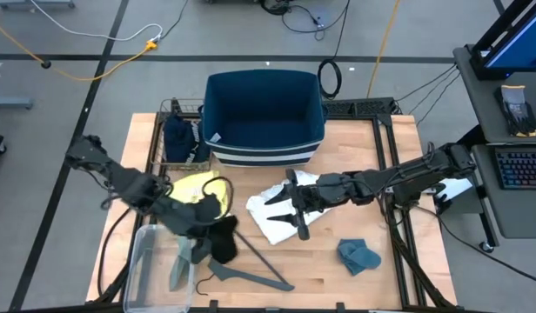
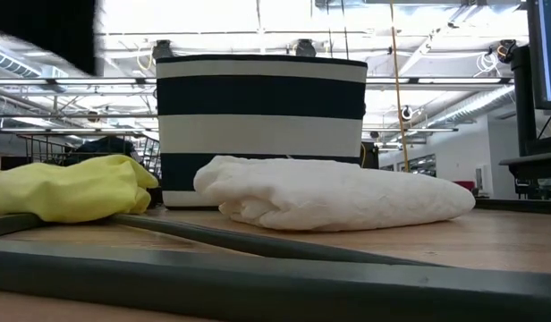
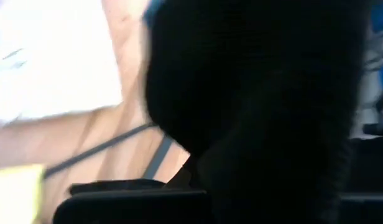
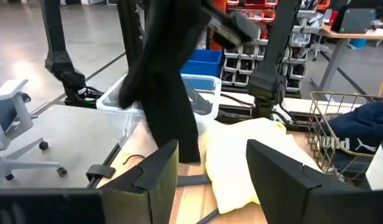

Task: Pick & Place Cloths
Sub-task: Put the black sock into the transparent bin

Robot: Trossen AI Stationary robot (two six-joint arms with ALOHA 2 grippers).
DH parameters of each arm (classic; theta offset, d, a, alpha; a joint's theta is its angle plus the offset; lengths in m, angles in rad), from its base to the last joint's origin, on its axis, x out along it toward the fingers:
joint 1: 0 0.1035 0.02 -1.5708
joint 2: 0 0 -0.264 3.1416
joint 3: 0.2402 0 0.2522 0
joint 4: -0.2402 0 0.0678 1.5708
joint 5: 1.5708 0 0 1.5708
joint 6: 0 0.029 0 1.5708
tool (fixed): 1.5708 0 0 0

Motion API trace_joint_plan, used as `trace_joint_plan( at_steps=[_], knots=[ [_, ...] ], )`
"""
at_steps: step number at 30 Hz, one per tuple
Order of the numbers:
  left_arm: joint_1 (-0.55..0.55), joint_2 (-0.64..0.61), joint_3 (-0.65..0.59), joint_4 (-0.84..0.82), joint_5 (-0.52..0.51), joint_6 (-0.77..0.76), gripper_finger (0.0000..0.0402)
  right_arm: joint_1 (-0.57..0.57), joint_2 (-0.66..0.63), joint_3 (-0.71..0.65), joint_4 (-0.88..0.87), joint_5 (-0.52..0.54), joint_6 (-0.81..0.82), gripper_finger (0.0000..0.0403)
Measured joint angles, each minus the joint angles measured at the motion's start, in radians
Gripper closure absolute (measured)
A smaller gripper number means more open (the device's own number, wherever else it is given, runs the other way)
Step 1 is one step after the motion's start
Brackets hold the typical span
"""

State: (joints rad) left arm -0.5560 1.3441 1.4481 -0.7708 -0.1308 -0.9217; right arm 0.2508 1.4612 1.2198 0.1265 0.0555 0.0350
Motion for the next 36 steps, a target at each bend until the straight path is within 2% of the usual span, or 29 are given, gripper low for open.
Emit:
trace_joint_plan(
  at_steps=[9,12,19,27,36],
  knots=[
    [-0.187,0.006,0.187,-0.318,-0.181,-0.212,0.0401,0.000,0.000,0.000,0.005,0.055,0.014,0.0221],
    [-0.241,0.005,0.218,-0.405,-0.203,-0.301,0.0401,0.000,0.000,0.000,0.003,0.055,0.044,0.0222],
    [-0.356,0.005,0.232,-0.558,-0.158,-0.519,0.0401,0.000,0.000,0.000,0.004,0.087,0.062,0.0223],
    [-0.454,0.043,0.232,-0.627,-0.099,-0.723,0.0401,0.000,0.000,0.000,0.021,0.105,0.062,0.0223],
    [-0.507,0.162,0.232,-0.632,-0.068,-0.809,0.0401,-0.003,0.000,0.000,0.026,0.105,0.062,0.0226]
  ],
)
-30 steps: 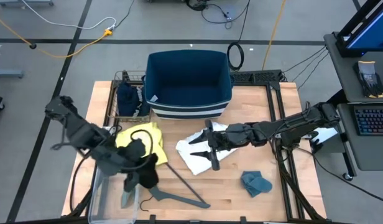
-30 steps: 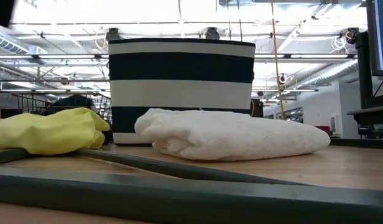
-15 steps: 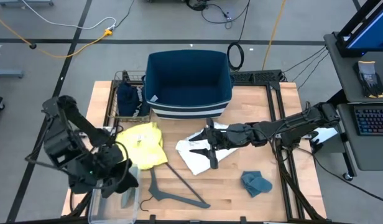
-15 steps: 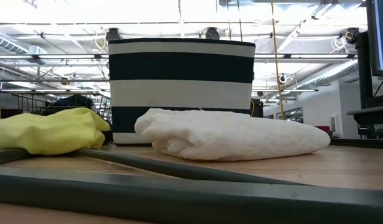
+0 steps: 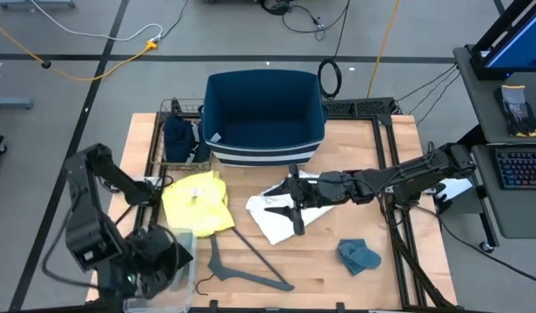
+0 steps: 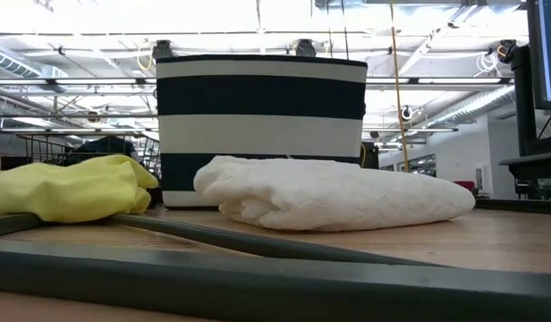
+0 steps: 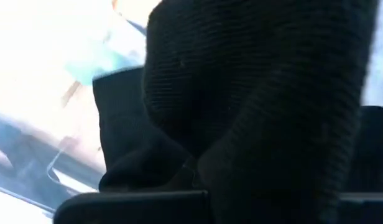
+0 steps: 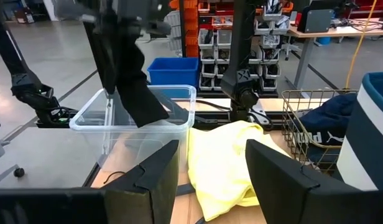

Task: Pick & Place Cloths
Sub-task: Put the black sock into the transparent bin

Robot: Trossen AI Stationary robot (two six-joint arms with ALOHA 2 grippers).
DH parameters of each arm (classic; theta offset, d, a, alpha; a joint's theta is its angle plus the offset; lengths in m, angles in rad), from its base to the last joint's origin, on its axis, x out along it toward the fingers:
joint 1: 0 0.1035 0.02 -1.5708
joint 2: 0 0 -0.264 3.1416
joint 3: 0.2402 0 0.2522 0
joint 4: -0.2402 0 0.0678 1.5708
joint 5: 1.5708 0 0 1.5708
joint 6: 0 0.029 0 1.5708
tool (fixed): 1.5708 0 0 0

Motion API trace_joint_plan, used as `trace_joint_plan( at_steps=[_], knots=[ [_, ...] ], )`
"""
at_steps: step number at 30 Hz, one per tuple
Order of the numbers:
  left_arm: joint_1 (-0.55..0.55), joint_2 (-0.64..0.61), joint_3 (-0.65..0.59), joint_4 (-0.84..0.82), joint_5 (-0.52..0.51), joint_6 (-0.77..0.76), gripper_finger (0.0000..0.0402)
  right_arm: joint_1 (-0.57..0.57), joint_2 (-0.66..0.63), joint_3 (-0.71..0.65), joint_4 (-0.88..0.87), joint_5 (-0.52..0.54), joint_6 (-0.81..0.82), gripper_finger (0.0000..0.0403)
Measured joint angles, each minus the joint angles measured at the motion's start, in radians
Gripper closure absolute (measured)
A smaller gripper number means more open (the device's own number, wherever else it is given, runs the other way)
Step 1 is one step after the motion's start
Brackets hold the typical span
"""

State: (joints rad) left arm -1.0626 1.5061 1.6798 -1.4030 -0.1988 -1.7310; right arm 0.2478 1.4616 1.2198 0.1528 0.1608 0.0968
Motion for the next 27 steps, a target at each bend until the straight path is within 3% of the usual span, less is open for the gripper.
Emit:
trace_joint_plan(
  at_steps=[9,20,27],
  knots=[
    [-0.027,0.128,0.000,0.011,0.069,-0.080,0.0401,0.000,0.000,0.000,0.000,0.000,0.022,0.0229],
    [-0.090,0.230,-0.001,0.013,0.064,-0.202,0.0401,0.003,0.000,0.000,0.000,-0.003,0.023,0.0231],
    [-0.109,0.243,-0.081,0.043,0.061,-0.311,0.0401,0.003,0.000,0.000,-0.001,-0.004,0.023,0.0230]
  ],
)
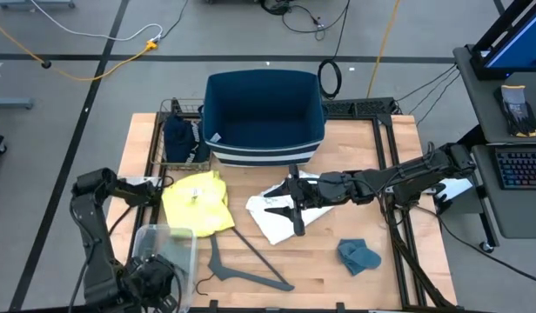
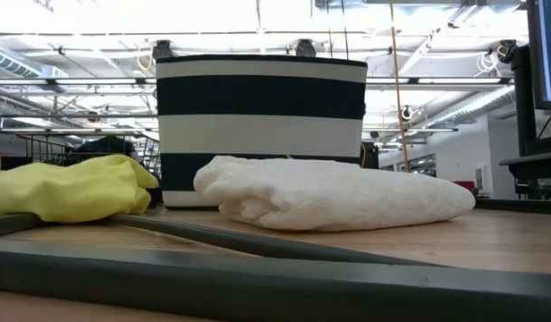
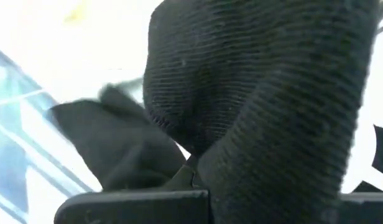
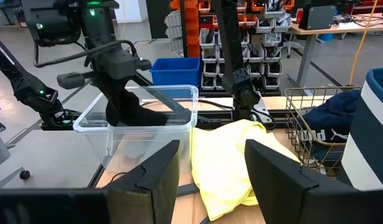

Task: Pick & Place Cloths
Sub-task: Put the black sock into the transparent bin, then put the dark gray sock into the transparent bin

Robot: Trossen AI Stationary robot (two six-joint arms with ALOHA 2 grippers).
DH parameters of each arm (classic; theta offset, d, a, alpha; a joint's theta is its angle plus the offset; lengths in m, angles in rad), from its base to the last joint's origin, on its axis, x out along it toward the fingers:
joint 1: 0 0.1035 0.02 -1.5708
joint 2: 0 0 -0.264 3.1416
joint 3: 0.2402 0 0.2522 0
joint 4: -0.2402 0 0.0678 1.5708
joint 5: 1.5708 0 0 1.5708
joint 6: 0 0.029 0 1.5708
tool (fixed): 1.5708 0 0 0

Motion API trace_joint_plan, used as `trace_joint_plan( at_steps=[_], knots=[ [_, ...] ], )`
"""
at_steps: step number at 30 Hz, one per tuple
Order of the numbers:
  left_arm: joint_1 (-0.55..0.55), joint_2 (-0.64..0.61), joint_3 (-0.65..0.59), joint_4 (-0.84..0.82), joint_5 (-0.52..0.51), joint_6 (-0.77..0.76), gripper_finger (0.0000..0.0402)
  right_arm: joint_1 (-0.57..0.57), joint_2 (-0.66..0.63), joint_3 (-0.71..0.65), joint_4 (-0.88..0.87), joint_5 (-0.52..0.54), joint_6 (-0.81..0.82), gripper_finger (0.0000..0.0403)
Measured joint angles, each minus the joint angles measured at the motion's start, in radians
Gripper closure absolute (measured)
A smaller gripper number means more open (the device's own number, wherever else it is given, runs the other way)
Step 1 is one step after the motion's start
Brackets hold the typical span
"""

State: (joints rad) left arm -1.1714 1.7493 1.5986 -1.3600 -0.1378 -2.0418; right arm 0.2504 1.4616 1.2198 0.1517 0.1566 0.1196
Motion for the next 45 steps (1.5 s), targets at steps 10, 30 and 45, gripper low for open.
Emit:
trace_joint_plan(
  at_steps=[10,30,45],
  knots=[
    [0.049,0.000,-0.081,0.033,0.050,0.122,0.0401,0.000,0.000,0.000,-0.007,0.000,0.030,0.0229],
    [0.106,-0.008,-0.214,0.082,0.143,0.241,0.0281,0.000,0.000,0.000,-0.007,-0.004,0.026,0.0212],
    [0.100,-0.291,-0.214,0.080,-0.008,0.204,0.0169,0.042,-0.009,0.000,-0.085,-0.004,0.009,0.0220]
  ],
)
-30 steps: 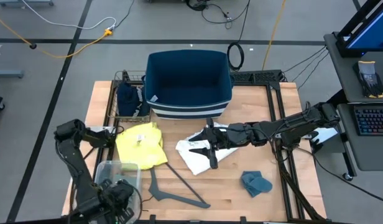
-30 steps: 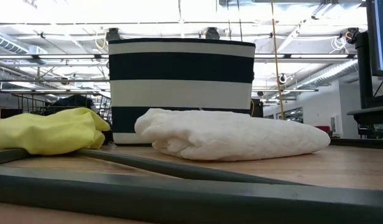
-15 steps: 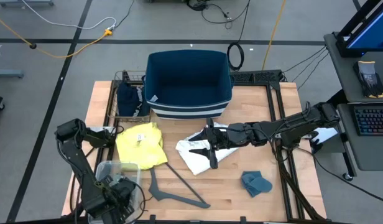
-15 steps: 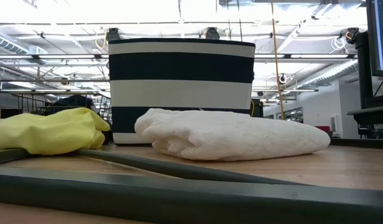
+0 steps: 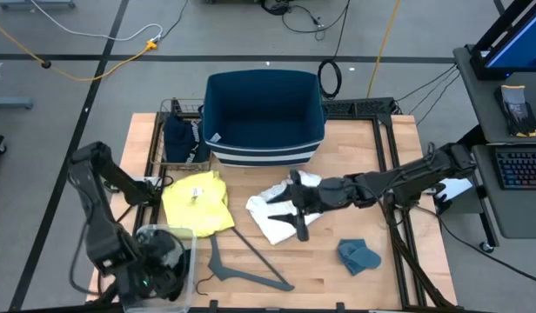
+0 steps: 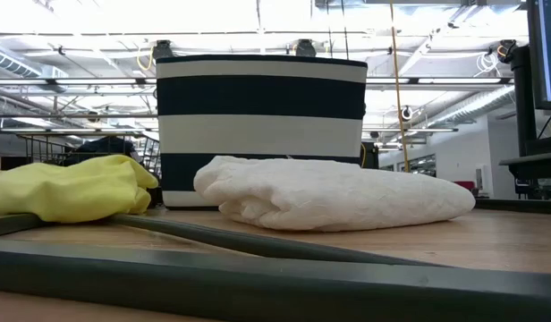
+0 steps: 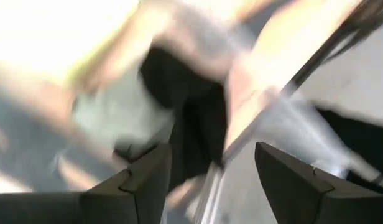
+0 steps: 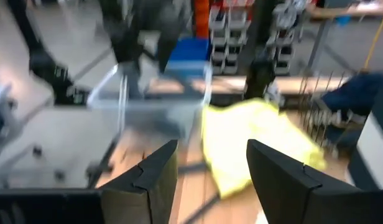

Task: Pick & Place Cloths
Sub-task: Put the dark gray sock into the transparent bin

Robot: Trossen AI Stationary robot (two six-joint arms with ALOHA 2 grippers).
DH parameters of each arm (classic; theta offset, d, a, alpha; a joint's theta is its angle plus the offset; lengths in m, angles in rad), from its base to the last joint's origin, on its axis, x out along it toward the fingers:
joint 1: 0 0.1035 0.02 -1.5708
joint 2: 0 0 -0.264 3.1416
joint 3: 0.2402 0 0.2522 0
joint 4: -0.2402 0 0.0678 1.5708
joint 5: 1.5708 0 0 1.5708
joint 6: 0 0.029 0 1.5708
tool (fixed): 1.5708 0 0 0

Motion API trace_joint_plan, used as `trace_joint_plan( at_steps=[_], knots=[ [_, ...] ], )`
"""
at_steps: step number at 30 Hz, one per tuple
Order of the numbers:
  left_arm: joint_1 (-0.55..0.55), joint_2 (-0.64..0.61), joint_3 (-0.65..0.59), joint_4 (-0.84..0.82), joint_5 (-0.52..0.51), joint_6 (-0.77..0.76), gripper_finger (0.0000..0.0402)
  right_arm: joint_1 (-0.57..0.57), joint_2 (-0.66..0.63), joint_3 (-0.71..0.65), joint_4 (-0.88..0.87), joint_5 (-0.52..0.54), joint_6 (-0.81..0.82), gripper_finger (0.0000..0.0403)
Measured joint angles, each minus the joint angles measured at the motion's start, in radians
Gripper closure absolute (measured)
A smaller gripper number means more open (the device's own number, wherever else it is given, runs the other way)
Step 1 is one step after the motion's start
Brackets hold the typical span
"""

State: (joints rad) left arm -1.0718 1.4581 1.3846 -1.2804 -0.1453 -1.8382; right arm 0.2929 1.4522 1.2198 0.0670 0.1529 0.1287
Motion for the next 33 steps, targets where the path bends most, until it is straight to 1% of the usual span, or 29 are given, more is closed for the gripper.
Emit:
trace_joint_plan(
  at_steps=[3,7,11,15,18,21,26,31,33],
  knots=[
    [-0.003,-0.060,0.000,0.001,-0.190,0.051,0.0182,0.026,-0.011,0.000,-0.126,0.000,0.027,0.0229],
    [-0.002,-0.121,0.000,0.001,-0.402,0.177,0.0205,0.062,-0.024,0.000,-0.318,0.001,0.167,0.0240],
    [0.007,-0.160,0.000,0.001,-0.580,0.285,0.0224,0.098,-0.025,-0.001,-0.545,-0.002,0.315,0.0242],
    [0.011,-0.184,0.000,0.001,-0.746,0.355,0.0232,0.121,-0.028,-0.001,-0.756,-0.060,0.438,0.0236],
    [0.028,-0.187,0.000,0.001,-0.854,0.398,0.0233,0.145,-0.028,-0.001,-0.870,-0.117,0.492,0.0228],
    [0.059,-0.190,0.000,0.000,-0.907,0.404,0.0233,0.181,-0.028,-0.001,-0.948,-0.189,0.520,0.0217],
    [0.117,-0.190,0.000,0.001,-0.903,0.406,0.0233,0.260,-0.028,-0.001,-1.018,-0.237,0.519,0.0192],
    [0.167,-0.190,0.000,0.003,-0.902,0.405,0.0219,0.343,-0.028,-0.001,-1.095,-0.232,0.515,0.0164],
    [0.185,-0.190,0.000,0.003,-0.902,0.406,0.0208,0.368,-0.028,-0.001,-1.120,-0.210,0.515,0.0155]
  ],
)
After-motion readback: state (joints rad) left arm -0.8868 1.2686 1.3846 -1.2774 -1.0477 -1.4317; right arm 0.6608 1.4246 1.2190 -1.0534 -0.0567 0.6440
